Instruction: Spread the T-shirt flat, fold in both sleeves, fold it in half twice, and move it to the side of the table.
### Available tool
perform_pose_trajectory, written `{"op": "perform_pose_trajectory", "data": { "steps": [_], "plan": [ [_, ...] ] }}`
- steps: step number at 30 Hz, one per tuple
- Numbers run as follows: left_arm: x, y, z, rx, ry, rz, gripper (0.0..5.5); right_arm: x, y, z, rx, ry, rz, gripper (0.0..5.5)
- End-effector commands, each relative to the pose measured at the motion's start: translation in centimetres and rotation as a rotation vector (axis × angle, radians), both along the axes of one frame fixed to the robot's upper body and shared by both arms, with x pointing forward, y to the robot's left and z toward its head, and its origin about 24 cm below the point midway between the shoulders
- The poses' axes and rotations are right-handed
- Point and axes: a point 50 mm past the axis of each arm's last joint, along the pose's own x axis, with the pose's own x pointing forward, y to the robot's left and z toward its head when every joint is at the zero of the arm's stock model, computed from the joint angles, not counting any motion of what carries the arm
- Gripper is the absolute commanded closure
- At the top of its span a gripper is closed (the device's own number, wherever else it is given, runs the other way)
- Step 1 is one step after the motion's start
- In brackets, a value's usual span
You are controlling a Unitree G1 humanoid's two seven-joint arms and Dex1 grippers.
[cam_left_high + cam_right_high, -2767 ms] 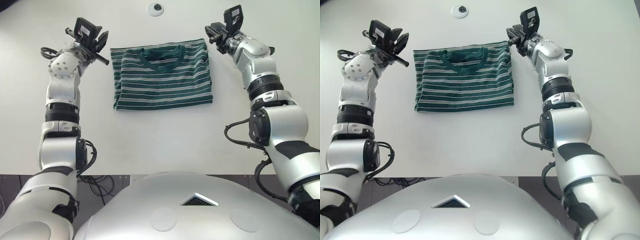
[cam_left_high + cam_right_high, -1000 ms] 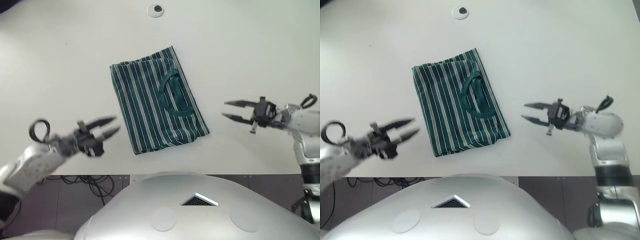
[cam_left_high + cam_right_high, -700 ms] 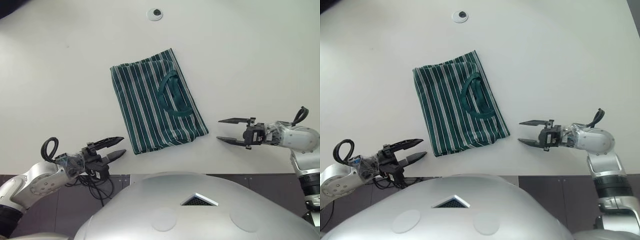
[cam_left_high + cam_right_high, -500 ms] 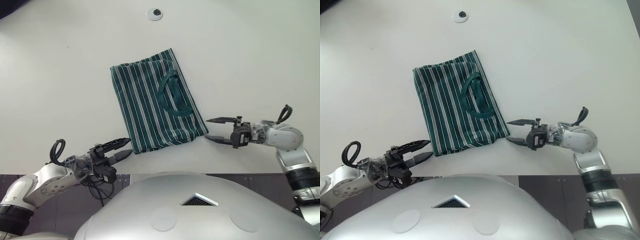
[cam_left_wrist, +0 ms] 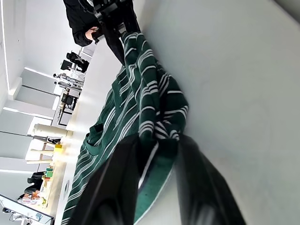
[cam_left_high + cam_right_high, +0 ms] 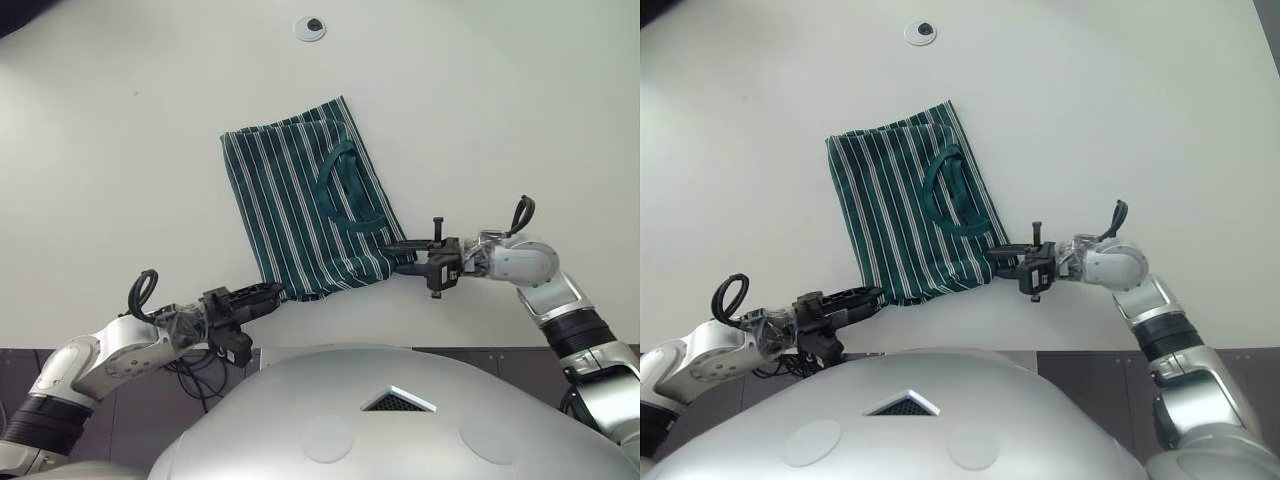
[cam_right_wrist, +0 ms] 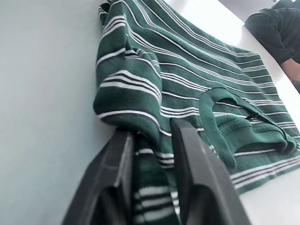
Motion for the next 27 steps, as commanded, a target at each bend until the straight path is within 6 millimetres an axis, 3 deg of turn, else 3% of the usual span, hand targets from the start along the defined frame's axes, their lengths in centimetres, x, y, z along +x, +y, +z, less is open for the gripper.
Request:
{"op": "perform_pose_trajectory", "data": {
  "steps": [1, 4, 7, 8, 12, 14, 16, 19, 22, 27],
  "plan": [
    [-0.4, 0.3, -0.8, 0.078, 0.051, -0.003, 4.84, -0.8, -0.8, -2.1, -0.138, 0.080, 0.001, 5.07],
    [-0.3, 0.1, -0.6, 0.075, 0.054, -0.005, 5.21, -0.9, -1.0, -2.1, -0.145, 0.095, 0.002, 5.50],
    [-0.2, -0.1, -0.2, 0.043, 0.075, 0.007, 5.32, -1.1, -0.9, -1.8, -0.108, 0.163, -0.014, 5.50],
    [-0.5, -0.3, 0.1, -0.009, 0.152, 0.036, 5.32, -1.4, -0.9, -1.3, -0.072, 0.240, -0.018, 5.50],
    [-4.4, -0.4, 2.3, -0.204, 0.930, 0.120, 5.36, -3.8, -1.7, 2.4, 0.036, 0.676, 0.102, 5.50],
    [-5.2, 0.1, 3.9, -0.233, 1.128, 0.071, 5.37, -4.5, -2.6, 4.3, 0.039, 0.805, 0.171, 5.50],
    [-4.6, 0.6, 5.2, -0.315, 1.216, 0.034, 5.37, -4.7, -3.2, 5.9, 0.058, 0.881, 0.218, 5.50],
    [-3.1, 1.2, 6.1, -0.442, 1.207, 0.049, 5.37, -3.7, -3.0, 6.7, 0.091, 0.878, 0.180, 5.50],
    [-1.8, 1.8, 5.7, -0.493, 1.147, 0.110, 5.37, -2.6, -2.3, 6.5, 0.130, 0.841, 0.094, 5.50],
    [2.8, 3.4, 4.7, -0.597, 0.880, 0.348, 5.37, 1.5, -0.8, 5.9, 0.237, 0.670, -0.177, 5.50]
  ]
}}
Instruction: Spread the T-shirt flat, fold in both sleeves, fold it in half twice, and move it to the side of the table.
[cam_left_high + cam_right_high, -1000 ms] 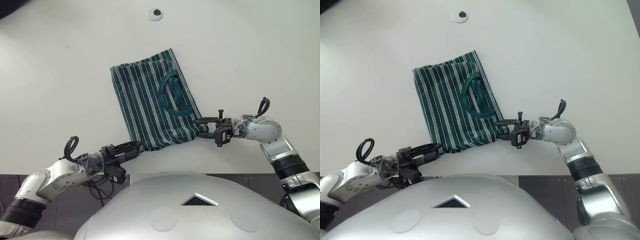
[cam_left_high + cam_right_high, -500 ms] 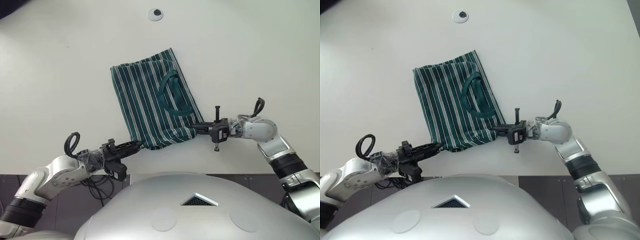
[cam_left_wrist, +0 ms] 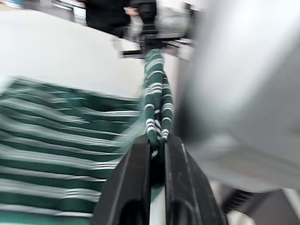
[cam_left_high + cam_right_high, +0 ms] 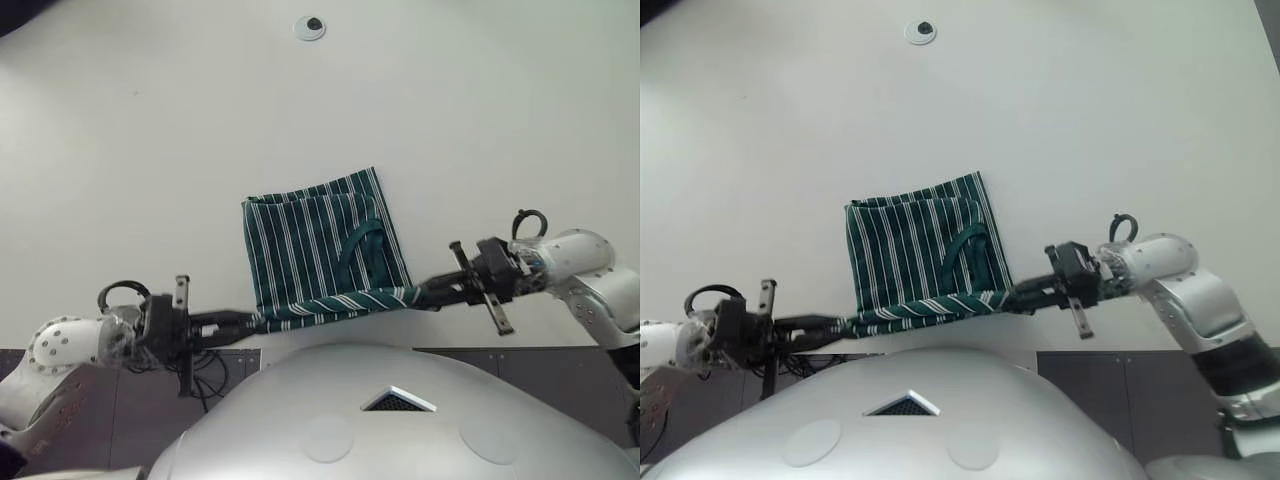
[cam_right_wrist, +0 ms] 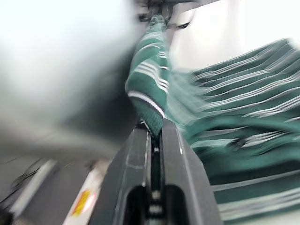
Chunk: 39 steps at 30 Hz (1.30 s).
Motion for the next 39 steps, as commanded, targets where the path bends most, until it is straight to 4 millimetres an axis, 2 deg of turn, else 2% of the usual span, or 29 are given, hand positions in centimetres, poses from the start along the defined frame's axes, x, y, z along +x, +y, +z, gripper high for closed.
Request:
{"op": "perform_pose_trajectory", "data": {
  "steps": [1, 4, 7, 12, 14, 18, 21, 24, 28, 29, 31, 33, 36, 39],
  "plan": [
    [3.6, 1.2, -0.4, 0.053, -0.132, 0.206, 5.37, 3.7, 0.4, -0.2, -0.044, -0.117, -0.235, 5.50],
    [5.7, 1.9, -1.3, 0.122, -0.165, 0.321, 5.37, 5.8, 1.0, -1.1, -0.097, -0.178, -0.359, 5.50],
    [6.8, 2.1, -2.8, 0.201, -0.159, 0.367, 5.38, 7.1, 1.5, -1.8, -0.145, -0.215, -0.402, 5.50],
    [8.5, 2.0, -3.6, 0.257, -0.171, 0.411, 5.38, 8.1, 1.9, -2.7, -0.211, -0.251, -0.404, 5.50],
    [8.9, 2.3, -3.9, 0.287, -0.170, 0.425, 5.38, 9.0, 2.1, -2.9, -0.224, -0.274, -0.457, 5.50],
    [10.1, 3.7, -4.0, 0.339, -0.154, 0.556, 4.54, 11.2, 1.5, -2.6, -0.215, -0.322, -0.624, 4.67],
    [11.2, 4.8, -3.8, 0.365, -0.148, 0.667, 4.21, 12.1, 1.3, -2.3, -0.197, -0.365, -0.710, 4.19],
    [11.8, 5.2, -3.7, 0.375, -0.160, 0.736, 4.21, 12.0, 2.3, -1.6, -0.131, -0.444, -0.711, 4.19],
    [12.9, 4.7, -3.4, 0.296, -0.270, 0.870, 4.21, 8.3, 6.7, -1.3, -0.002, -0.511, -0.485, 4.19],
    [13.2, 4.6, -3.2, 0.266, -0.305, 0.916, 4.21, 7.5, 7.8, -1.8, -0.010, -0.520, -0.428, 4.19],
    [14.4, 3.8, -2.3, 0.147, -0.401, 1.032, 4.21, 6.7, 10.0, -4.0, -0.105, -0.539, -0.375, 4.19],
    [15.6, 2.2, -1.0, -0.088, -0.466, 1.113, 4.21, 7.0, 11.1, -6.5, -0.230, -0.541, -0.415, 4.19],
    [16.6, 0.1, -0.1, -0.280, -0.558, 1.171, 4.21, 8.5, 9.8, -9.3, -0.403, -0.499, -0.536, 4.19],
    [16.6, -0.7, -0.9, -0.249, -0.649, 1.190, 4.21, 12.1, 4.9, -10.2, -0.589, -0.497, -0.836, 4.19]
  ]
}}
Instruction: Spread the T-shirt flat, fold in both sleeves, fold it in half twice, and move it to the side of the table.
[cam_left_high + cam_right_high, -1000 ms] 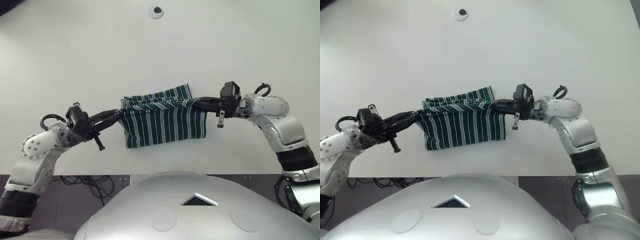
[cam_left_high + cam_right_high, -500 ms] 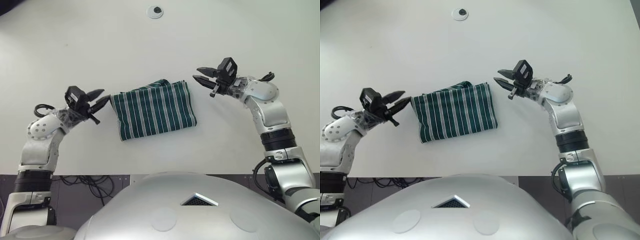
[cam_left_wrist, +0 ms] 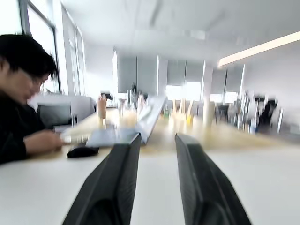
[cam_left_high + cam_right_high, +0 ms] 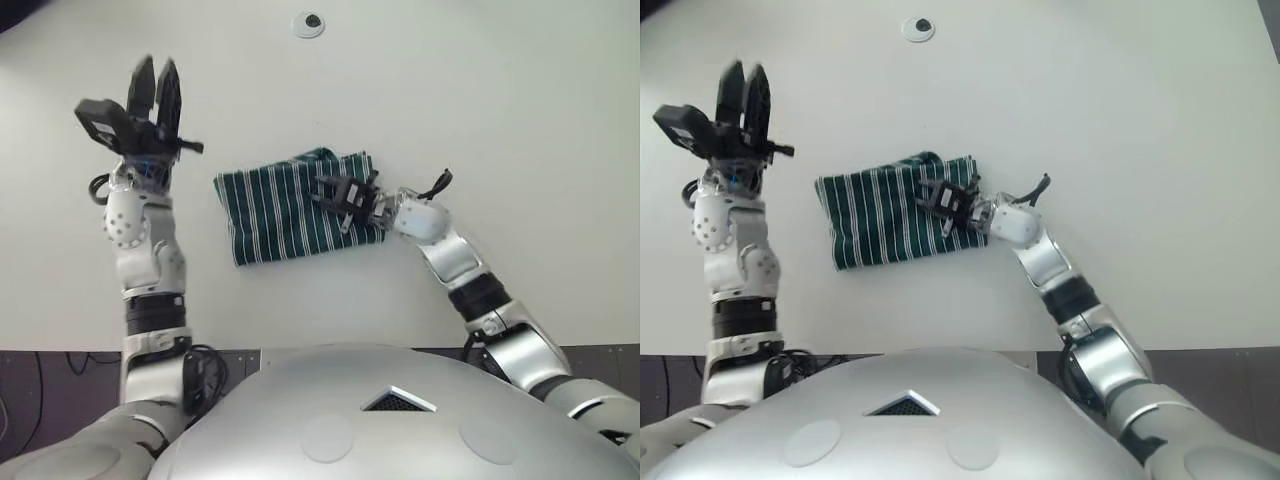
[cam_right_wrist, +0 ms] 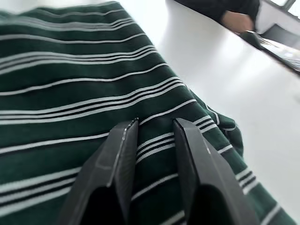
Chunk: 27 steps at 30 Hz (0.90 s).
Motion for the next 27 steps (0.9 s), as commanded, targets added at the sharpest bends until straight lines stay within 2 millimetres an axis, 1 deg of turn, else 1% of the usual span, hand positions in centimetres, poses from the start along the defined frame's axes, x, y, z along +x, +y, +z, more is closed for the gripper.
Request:
{"op": "perform_pose_trajectory", "data": {
  "steps": [1, 2, 3, 4, 6, 8, 9, 11, 14, 17, 20, 22, 24, 27],
  "plan": [
    [-0.3, -0.1, -1.7, 0.071, -0.023, 0.067, 4.21, 3.7, -8.1, -3.3, -0.220, 0.062, -0.475, 4.19],
    [-0.5, 0.1, -2.1, 0.054, -0.011, 0.073, 4.21, 4.6, -9.3, -2.9, -0.208, 0.033, -0.579, 4.19],
    [-0.6, 0.5, -2.3, 0.001, -0.006, 0.079, 4.21, 5.5, -10.5, -2.6, -0.212, -0.002, -0.675, 4.19],
    [-0.6, 0.8, -2.4, -0.035, -0.006, 0.081, 4.21, 6.1, -11.2, -2.3, -0.195, -0.015, -0.736, 4.19],
    [-0.7, 0.9, -2.7, -0.056, -0.009, 0.079, 4.21, 7.1, -11.6, -1.5, -0.149, -0.049, -0.805, 4.19],
    [-0.7, 0.8, -3.1, -0.087, -0.008, 0.056, 4.21, 7.8, -11.4, -0.8, -0.110, -0.095, -0.844, 4.19],
    [-0.7, 0.9, -3.2, -0.108, -0.012, 0.053, 4.21, 8.0, -11.1, -0.4, -0.086, -0.118, -0.848, 4.19],
    [-0.7, 1.1, -3.1, -0.095, -0.031, 0.066, 4.21, 8.4, -10.2, 0.6, -0.013, -0.188, -0.832, 4.19],
    [-0.6, 1.8, -3.1, -0.034, -0.056, 0.144, 4.21, 8.9, -9.1, 3.2, 0.139, -0.383, -0.820, 4.19],
    [-0.7, 2.5, -3.3, 0.084, -0.067, 0.223, 4.21, 8.6, -8.7, 5.1, 0.279, -0.538, -0.821, 4.19],
    [-0.9, 1.8, -3.8, 0.058, -0.078, 0.150, 4.21, 7.7, -7.9, 6.1, 0.393, -0.643, -0.761, 4.19],
    [-1.2, 1.8, -3.9, 0.086, -0.084, 0.157, 4.21, 7.1, -7.3, 6.0, 0.431, -0.654, -0.730, 4.19],
    [-1.6, 2.0, -4.1, 0.162, -0.091, 0.187, 4.21, 6.6, -6.8, 5.5, 0.454, -0.641, -0.711, 4.19],
    [-1.8, 1.6, -4.2, 0.225, -0.100, 0.213, 4.21, 5.9, -7.0, 5.3, 0.500, -0.641, -0.715, 4.19]
  ]
}}
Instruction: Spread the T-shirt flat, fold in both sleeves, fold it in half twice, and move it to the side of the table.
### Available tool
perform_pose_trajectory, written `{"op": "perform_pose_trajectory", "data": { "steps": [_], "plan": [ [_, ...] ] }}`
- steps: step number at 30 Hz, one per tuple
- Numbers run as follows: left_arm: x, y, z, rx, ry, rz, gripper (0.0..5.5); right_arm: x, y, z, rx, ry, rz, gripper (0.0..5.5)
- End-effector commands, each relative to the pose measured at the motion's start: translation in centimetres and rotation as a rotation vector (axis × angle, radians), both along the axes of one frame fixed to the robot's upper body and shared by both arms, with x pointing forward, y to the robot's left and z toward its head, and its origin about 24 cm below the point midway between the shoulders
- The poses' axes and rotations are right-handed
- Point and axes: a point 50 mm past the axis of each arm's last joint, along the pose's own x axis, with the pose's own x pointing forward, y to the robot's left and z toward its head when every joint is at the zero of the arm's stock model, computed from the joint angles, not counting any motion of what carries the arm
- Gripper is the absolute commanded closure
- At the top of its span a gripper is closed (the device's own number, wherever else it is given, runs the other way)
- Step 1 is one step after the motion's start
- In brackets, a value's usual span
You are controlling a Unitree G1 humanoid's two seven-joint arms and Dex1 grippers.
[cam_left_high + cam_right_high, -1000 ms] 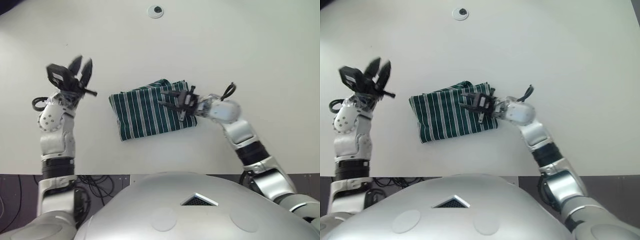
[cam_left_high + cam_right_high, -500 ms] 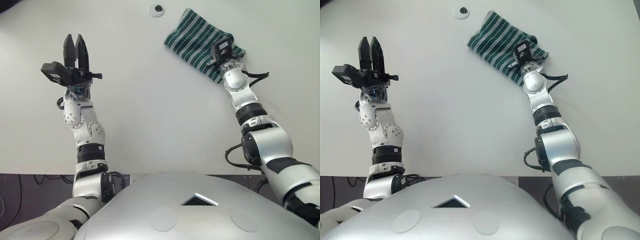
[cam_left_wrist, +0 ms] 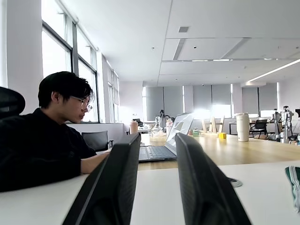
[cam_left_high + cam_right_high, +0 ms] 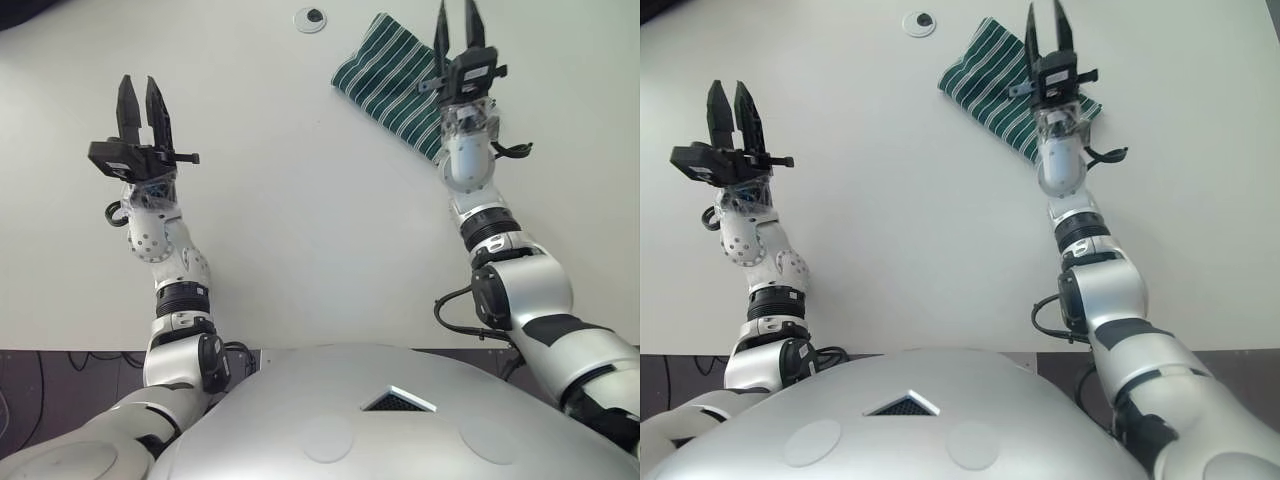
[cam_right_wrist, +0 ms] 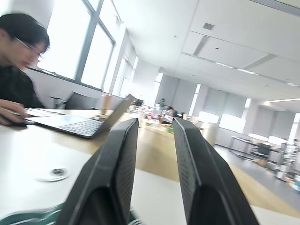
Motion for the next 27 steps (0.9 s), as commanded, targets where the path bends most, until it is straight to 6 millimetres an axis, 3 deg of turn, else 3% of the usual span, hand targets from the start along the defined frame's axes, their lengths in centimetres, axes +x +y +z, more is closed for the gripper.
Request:
{"op": "perform_pose_trajectory", "data": {
  "steps": [1, 6, 11, 15, 19, 27],
  "plan": [
    [-0.3, -0.3, -0.2, 0.081, 0.001, 0.037, 4.21, -0.9, -0.6, -0.2, 0.040, -0.026, 0.012, 4.19],
    [0.9, -1.6, -0.1, 0.091, 0.002, 0.046, 4.21, -1.7, -2.4, -0.4, 0.055, -0.044, -0.014, 4.19],
    [4.7, -6.8, 0.9, 0.135, -0.014, -0.106, 4.21, -4.6, -7.7, -0.9, 0.043, -0.083, -0.182, 4.19],
    [5.7, -8.8, 1.4, 0.149, -0.047, -0.143, 4.21, -5.9, -9.1, -0.9, 0.032, -0.084, -0.223, 4.19],
    [5.6, -8.4, 1.5, 0.144, -0.063, -0.119, 4.21, -5.9, -8.7, -0.6, 0.023, -0.080, -0.195, 4.19],
    [4.4, -5.8, 1.4, 0.131, -0.080, -0.020, 4.21, -4.1, -6.4, -0.3, 0.003, -0.050, -0.094, 4.19]
  ]
}}
